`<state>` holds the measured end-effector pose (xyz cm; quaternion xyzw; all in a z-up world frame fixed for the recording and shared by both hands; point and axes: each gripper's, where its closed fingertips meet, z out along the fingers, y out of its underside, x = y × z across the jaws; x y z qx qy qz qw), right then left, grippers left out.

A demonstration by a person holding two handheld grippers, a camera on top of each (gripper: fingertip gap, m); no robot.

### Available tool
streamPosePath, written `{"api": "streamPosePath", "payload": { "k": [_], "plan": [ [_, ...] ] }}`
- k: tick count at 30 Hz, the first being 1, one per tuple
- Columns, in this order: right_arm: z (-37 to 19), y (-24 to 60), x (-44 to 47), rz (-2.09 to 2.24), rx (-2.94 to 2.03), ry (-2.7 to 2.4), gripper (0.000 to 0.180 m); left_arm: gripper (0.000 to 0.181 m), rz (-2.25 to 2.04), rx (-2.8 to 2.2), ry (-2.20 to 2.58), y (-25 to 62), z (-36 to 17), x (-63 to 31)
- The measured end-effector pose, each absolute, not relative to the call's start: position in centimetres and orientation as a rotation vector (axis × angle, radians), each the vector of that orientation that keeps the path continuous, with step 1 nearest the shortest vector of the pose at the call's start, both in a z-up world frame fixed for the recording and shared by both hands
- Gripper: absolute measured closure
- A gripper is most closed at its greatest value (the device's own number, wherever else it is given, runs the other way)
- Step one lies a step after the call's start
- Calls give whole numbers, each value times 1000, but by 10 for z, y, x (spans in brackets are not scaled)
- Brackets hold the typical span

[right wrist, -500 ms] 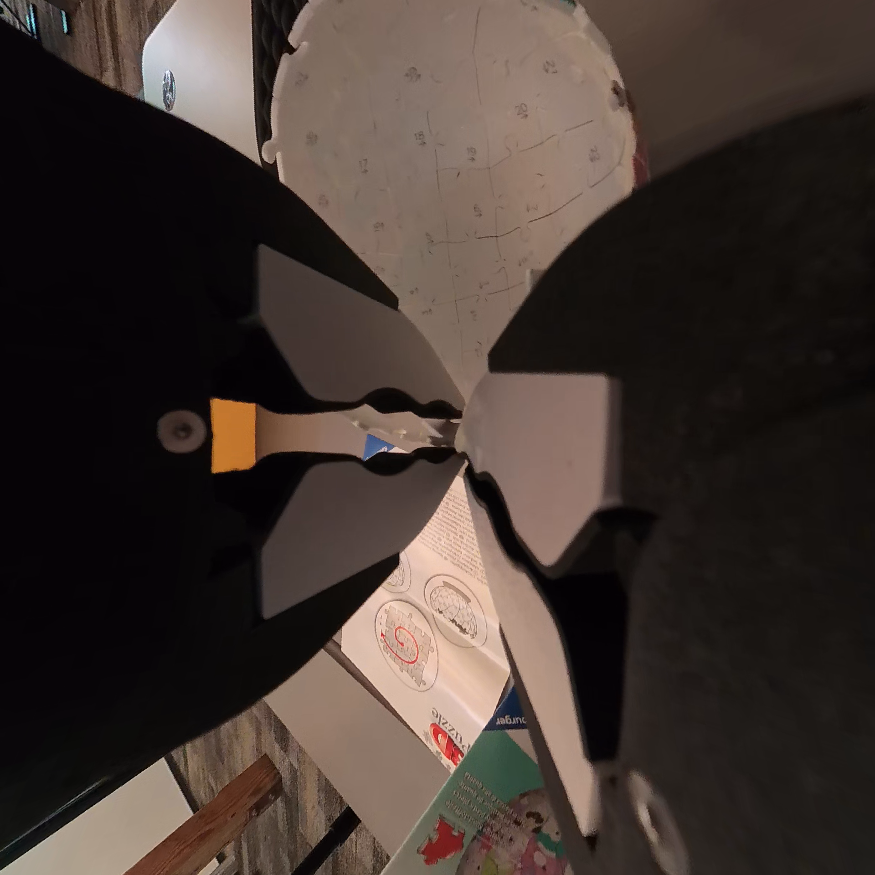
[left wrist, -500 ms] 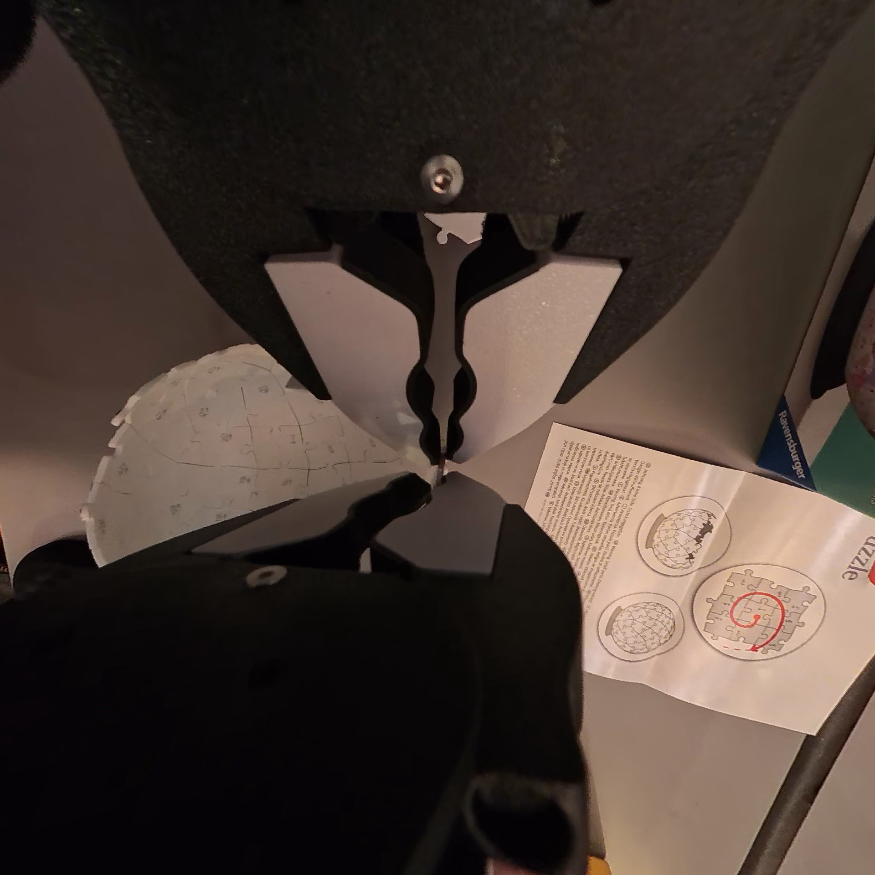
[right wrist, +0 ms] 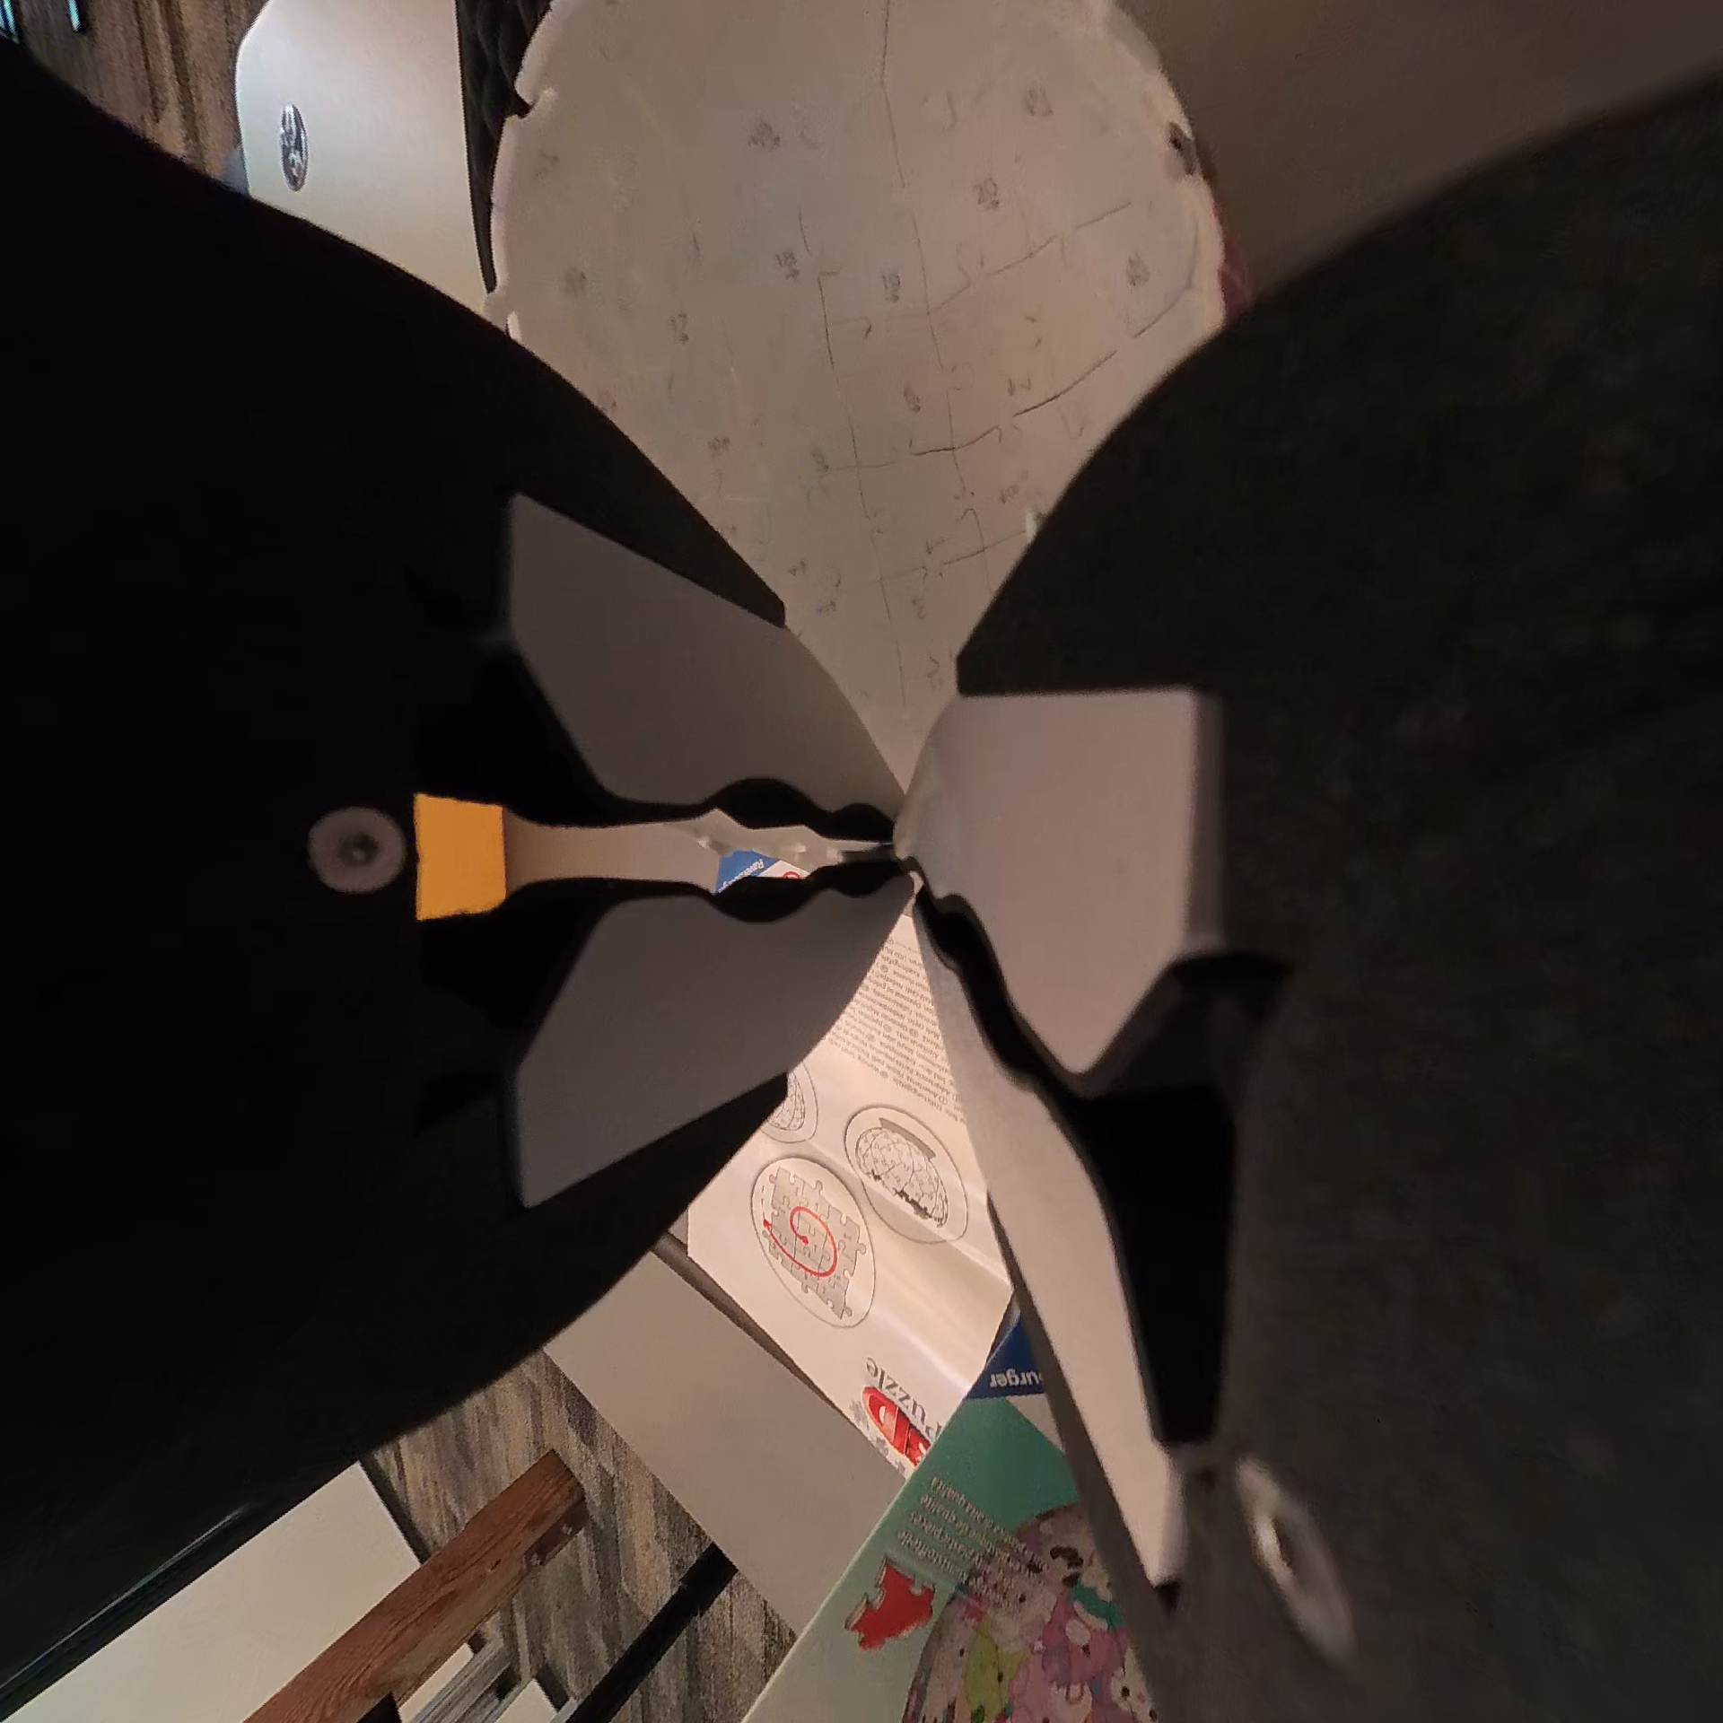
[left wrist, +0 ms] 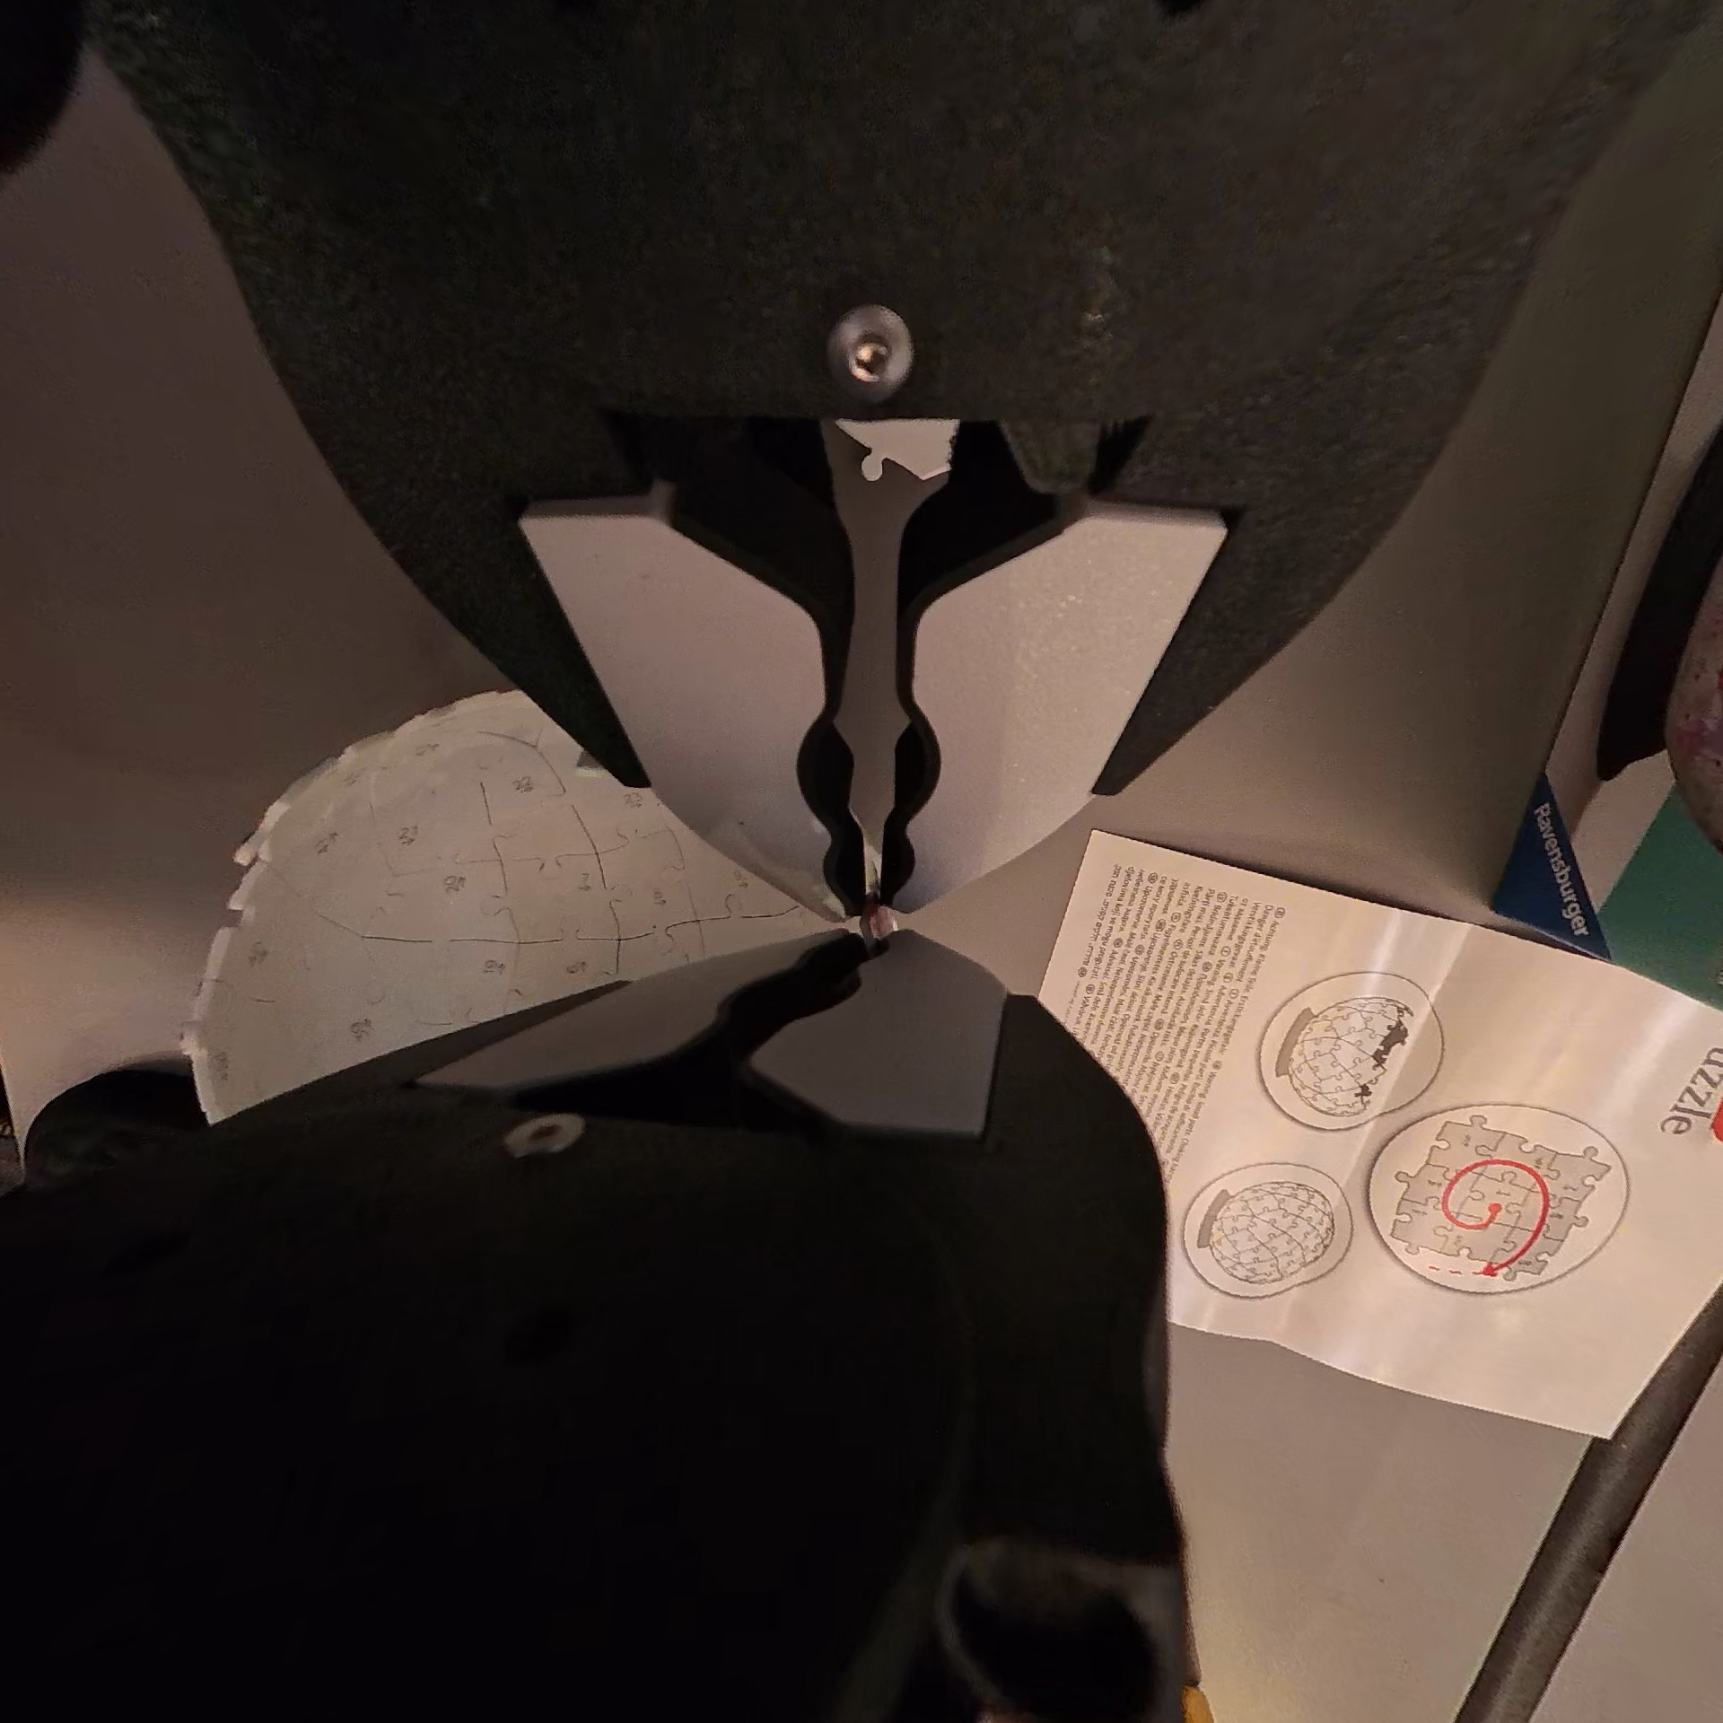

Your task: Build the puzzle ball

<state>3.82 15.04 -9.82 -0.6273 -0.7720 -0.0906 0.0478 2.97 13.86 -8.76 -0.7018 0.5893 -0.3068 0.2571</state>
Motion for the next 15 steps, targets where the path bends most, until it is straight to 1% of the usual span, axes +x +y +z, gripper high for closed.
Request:
{"api": "streamPosePath", "payload": {
  "k": [15],
  "plan": [
    [-99,152,35,-285,-1901,-2333,174,178,-806,-1900,1618,139,-89,26]
  ]
}}
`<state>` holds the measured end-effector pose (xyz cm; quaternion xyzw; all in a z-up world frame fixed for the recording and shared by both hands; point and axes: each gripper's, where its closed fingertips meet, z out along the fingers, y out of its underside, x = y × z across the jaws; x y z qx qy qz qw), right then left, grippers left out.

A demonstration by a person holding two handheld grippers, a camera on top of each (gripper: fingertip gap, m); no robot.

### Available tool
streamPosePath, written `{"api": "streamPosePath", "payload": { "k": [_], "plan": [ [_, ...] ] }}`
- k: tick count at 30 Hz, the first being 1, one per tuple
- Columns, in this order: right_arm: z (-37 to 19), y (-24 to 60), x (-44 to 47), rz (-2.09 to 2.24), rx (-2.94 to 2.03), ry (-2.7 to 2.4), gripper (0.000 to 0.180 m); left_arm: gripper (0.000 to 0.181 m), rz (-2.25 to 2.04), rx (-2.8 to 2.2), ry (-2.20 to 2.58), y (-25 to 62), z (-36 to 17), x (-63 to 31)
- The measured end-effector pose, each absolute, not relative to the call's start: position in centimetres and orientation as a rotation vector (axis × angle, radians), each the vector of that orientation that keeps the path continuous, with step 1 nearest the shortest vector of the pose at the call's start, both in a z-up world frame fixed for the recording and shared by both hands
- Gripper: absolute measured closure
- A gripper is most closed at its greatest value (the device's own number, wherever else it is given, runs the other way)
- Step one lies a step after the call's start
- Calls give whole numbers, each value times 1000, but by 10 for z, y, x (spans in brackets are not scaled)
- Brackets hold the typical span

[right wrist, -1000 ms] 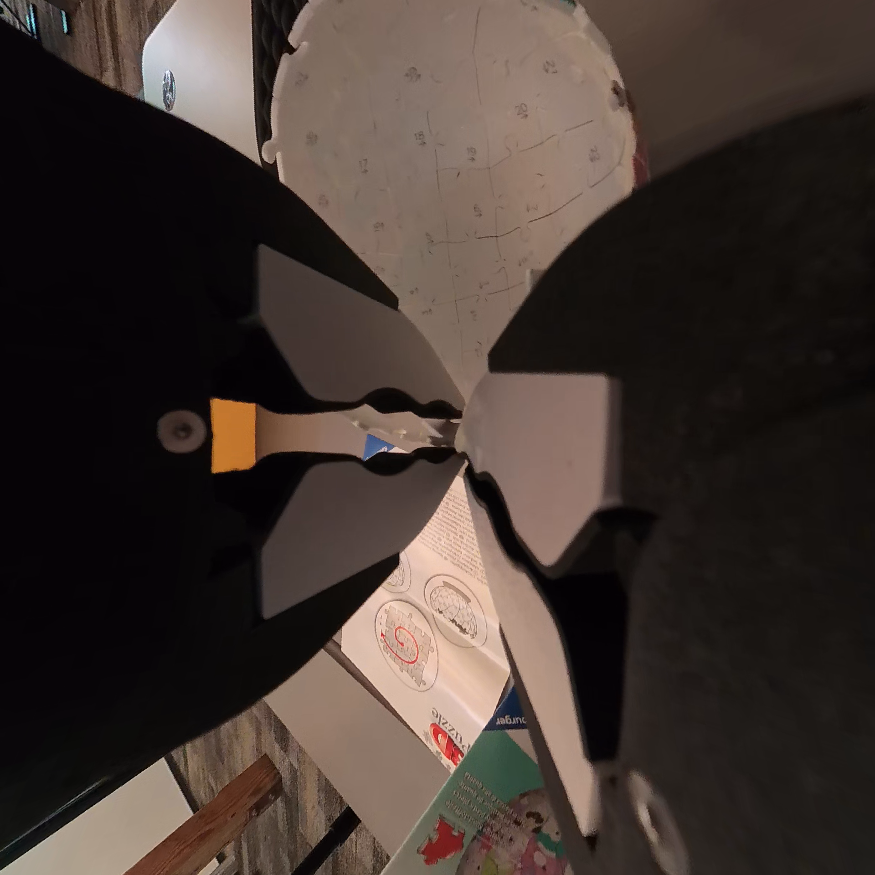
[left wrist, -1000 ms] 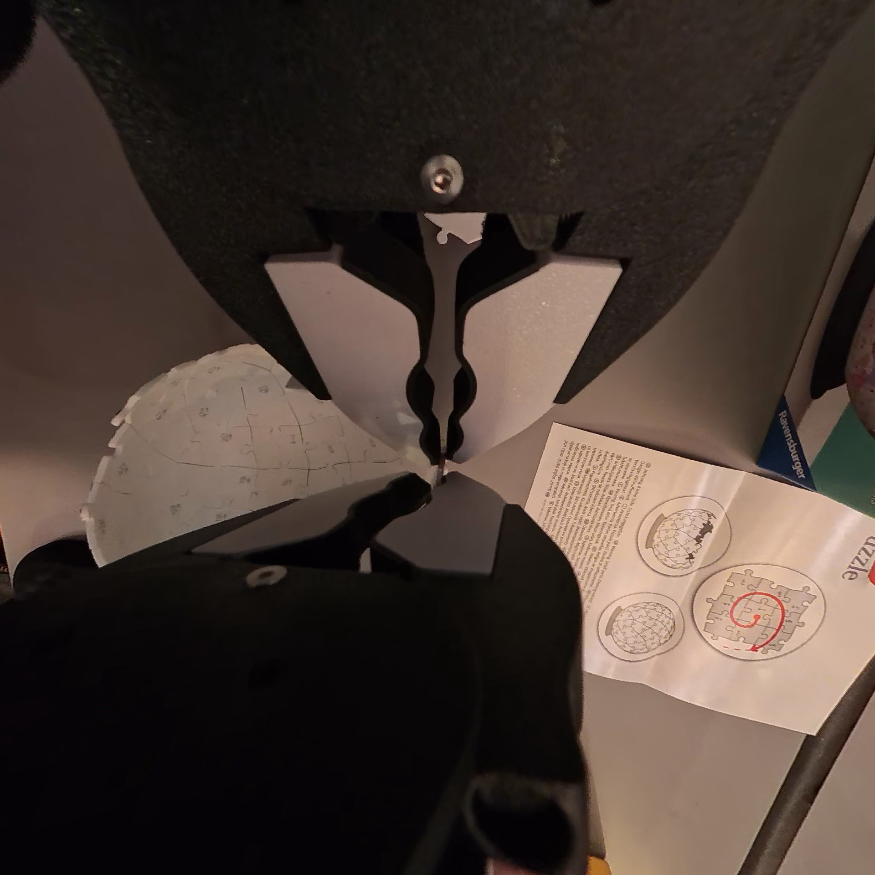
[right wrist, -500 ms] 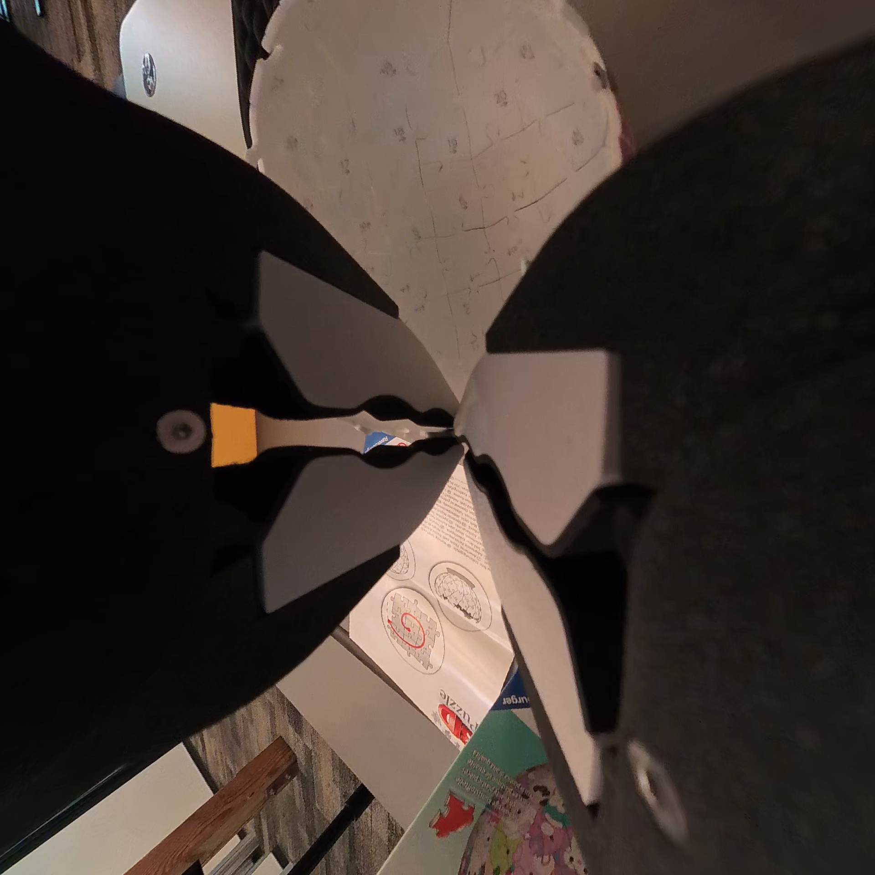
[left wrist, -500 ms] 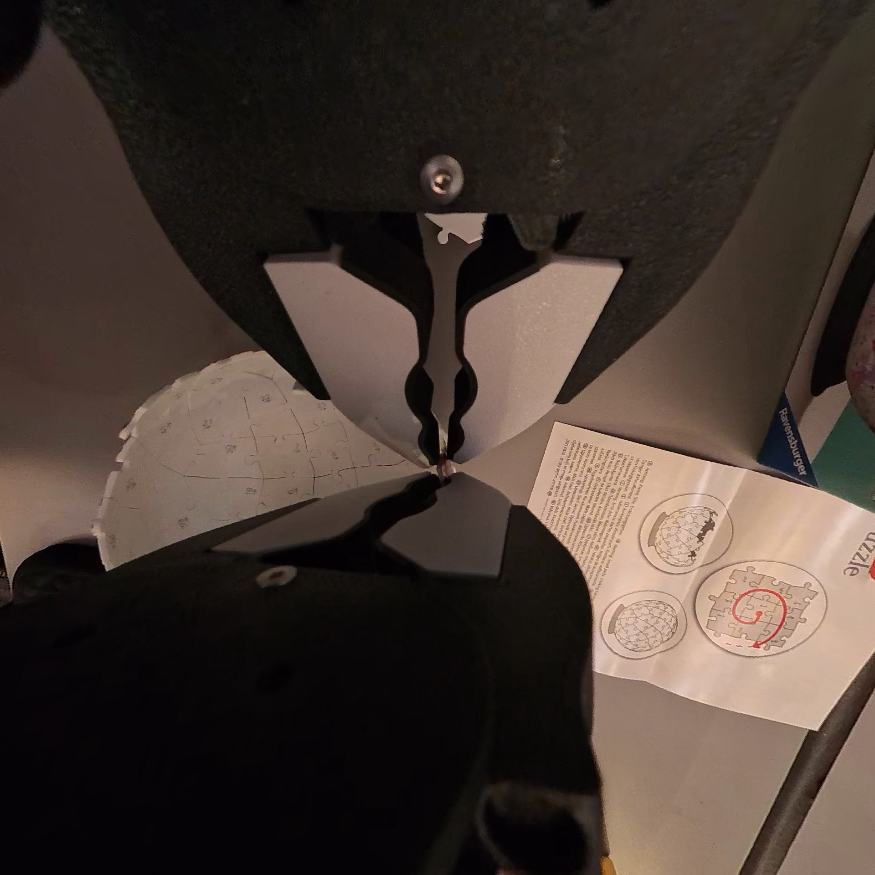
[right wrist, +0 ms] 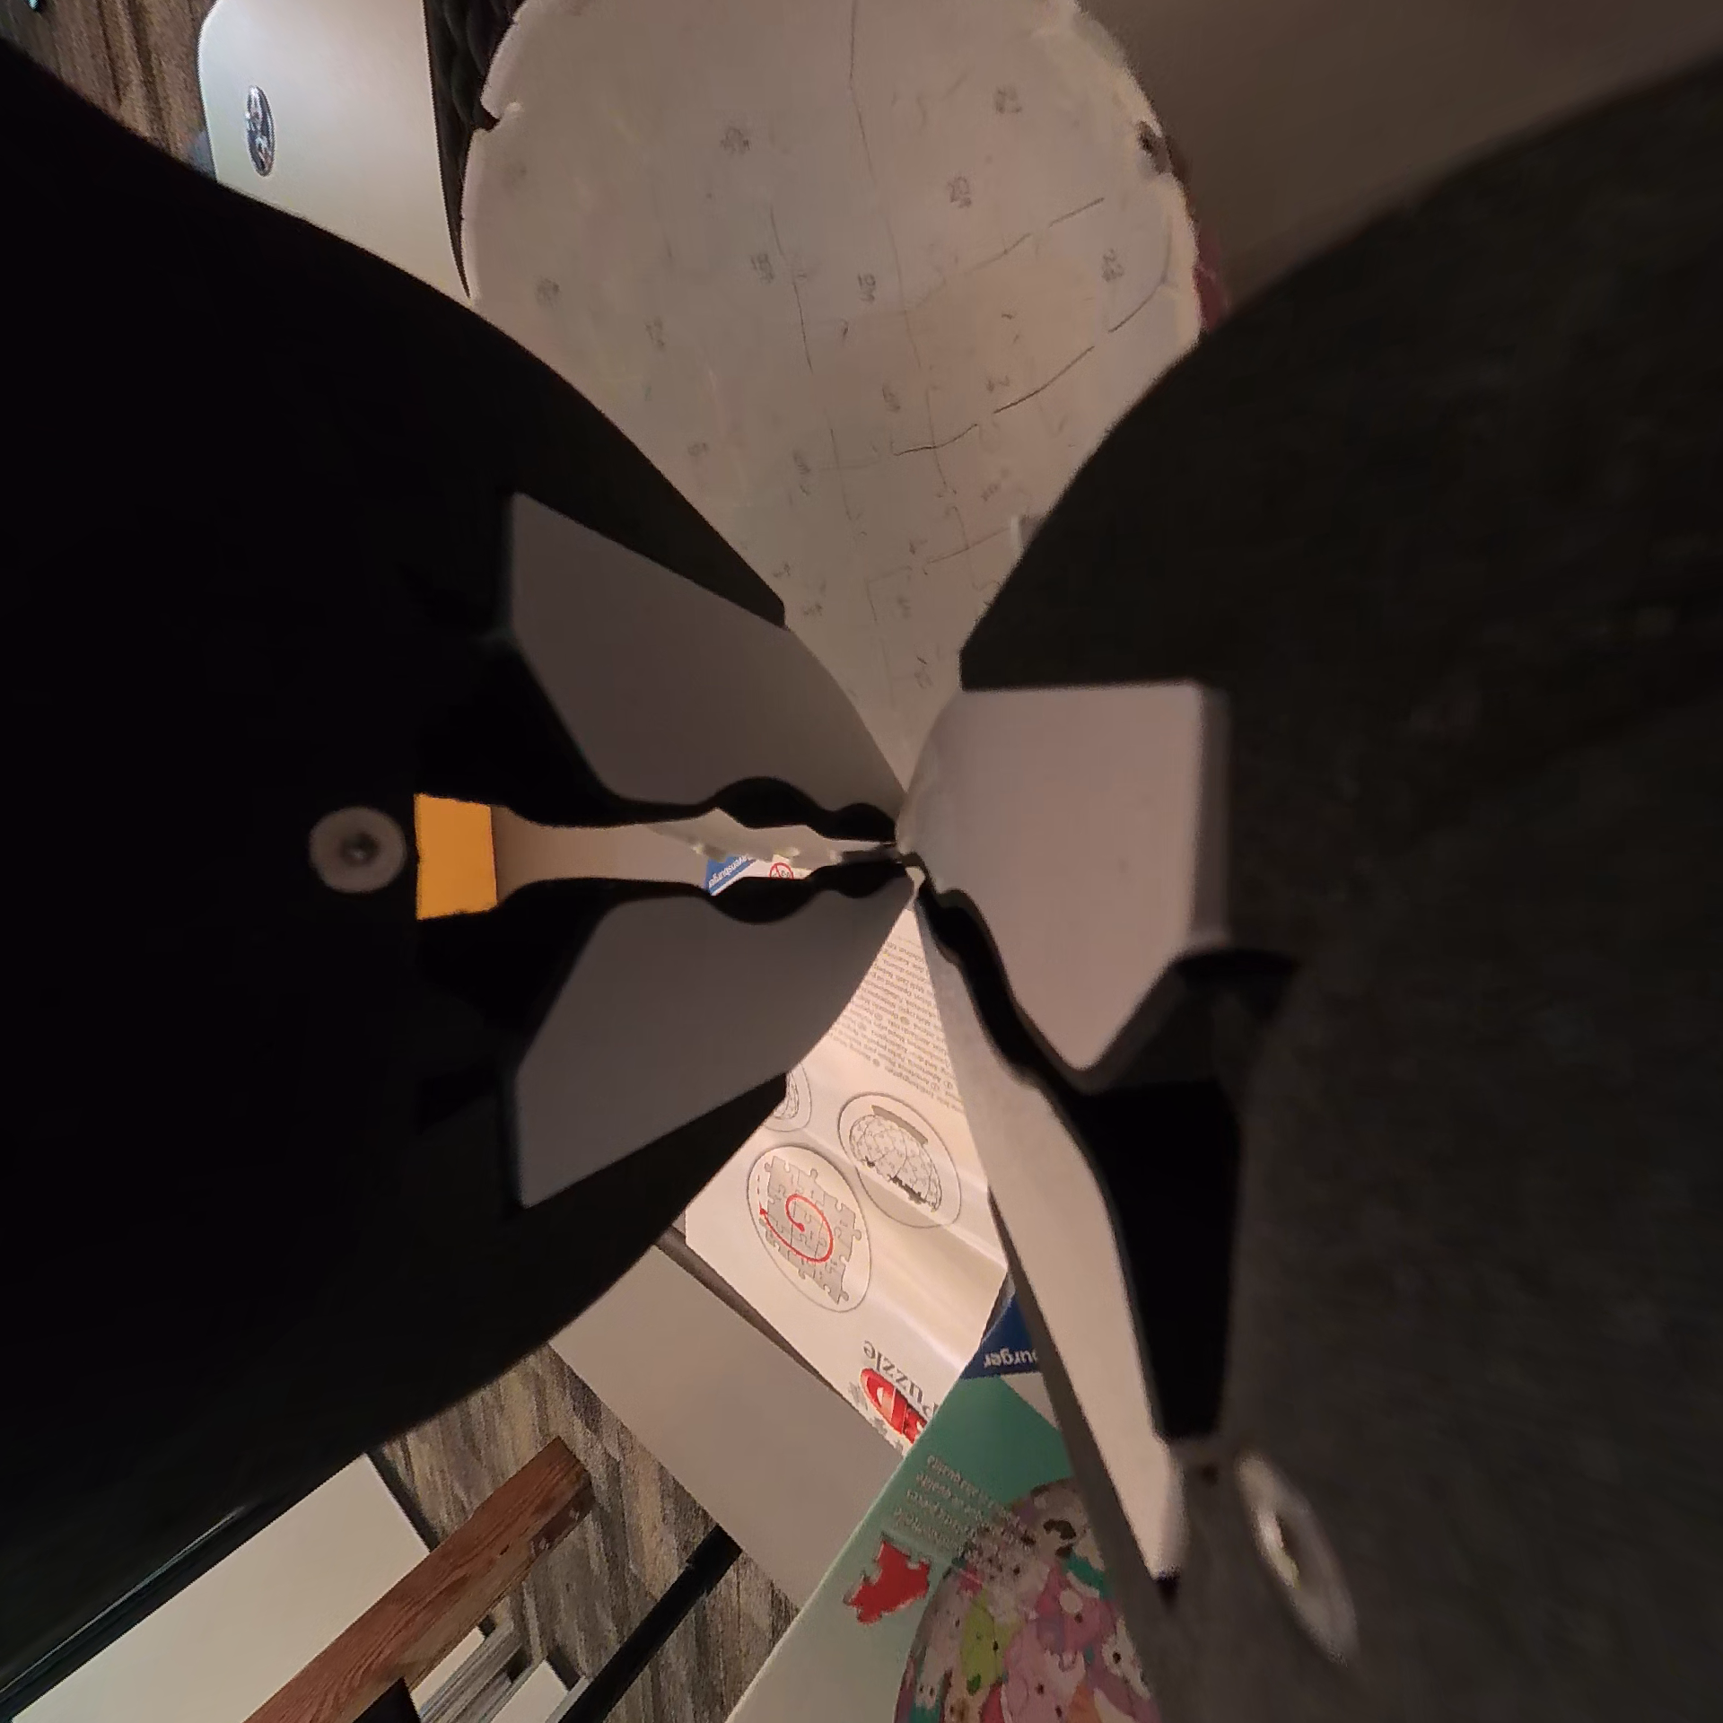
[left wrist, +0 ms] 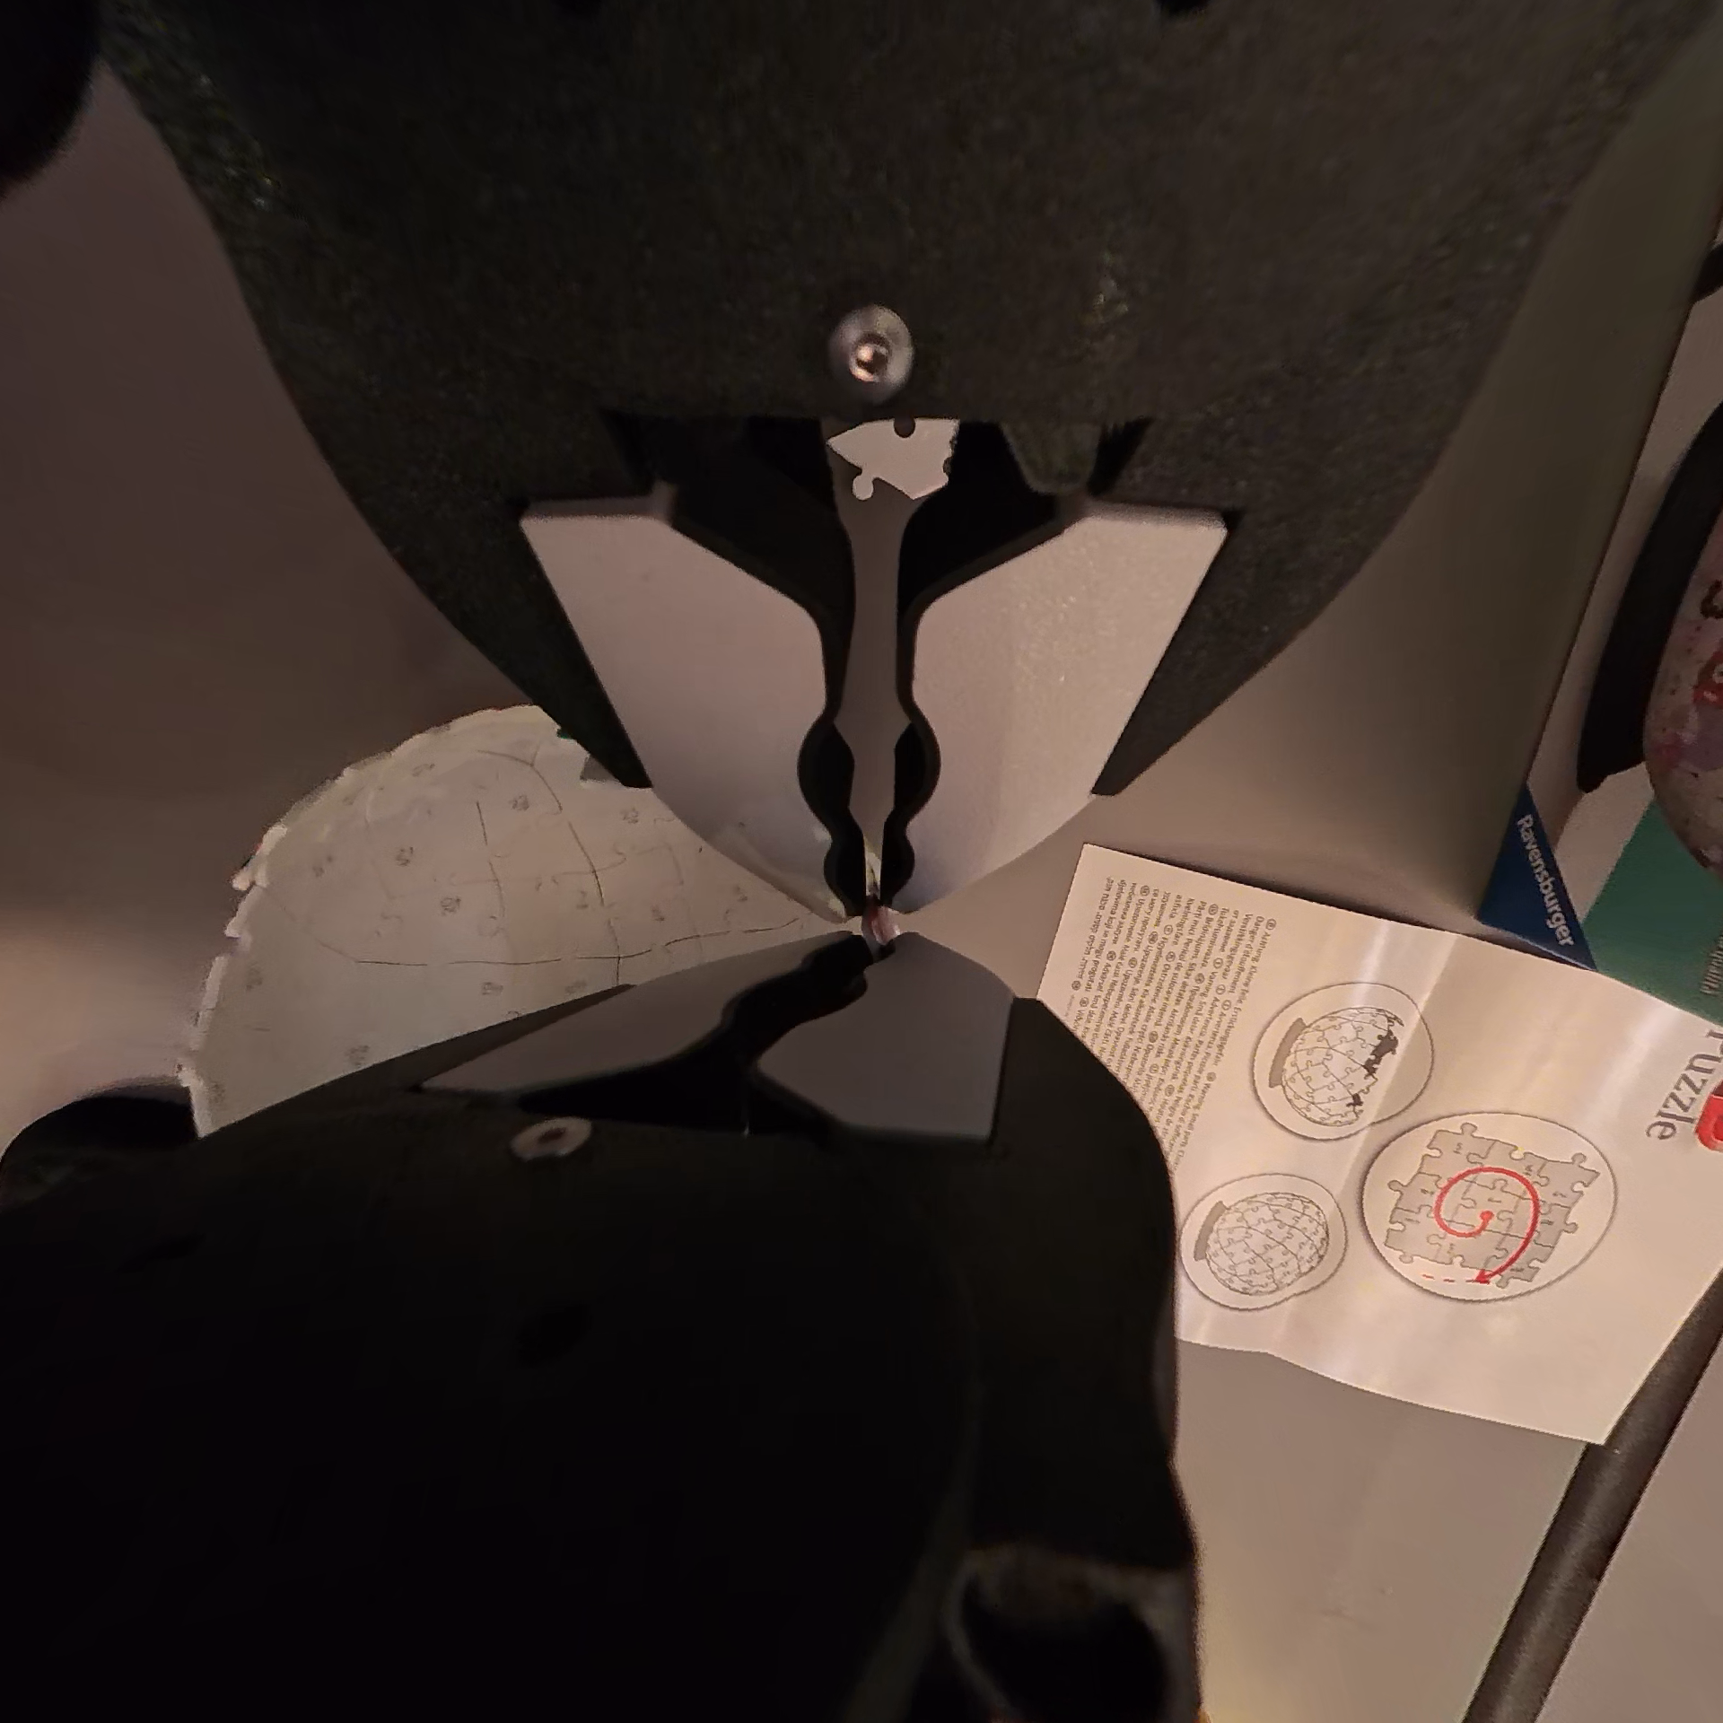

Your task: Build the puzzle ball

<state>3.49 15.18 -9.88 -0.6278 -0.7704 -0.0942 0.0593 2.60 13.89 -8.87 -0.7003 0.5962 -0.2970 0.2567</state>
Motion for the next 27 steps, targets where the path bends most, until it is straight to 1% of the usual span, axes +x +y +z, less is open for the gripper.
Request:
{"api": "streamPosePath", "payload": {
  "k": [13,20,27],
  "plan": [
    [-97,155,36,-315,-1880,-2354,172,179,-780,-1915,1607,141,-90,23],
    [-97,157,40,-335,-1904,-2348,167,179,-778,-1921,1599,143,-88,22],
    [-98,155,40,-306,-1911,-2349,170,179,-778,-1922,1604,142,-88,22]
  ]
}}
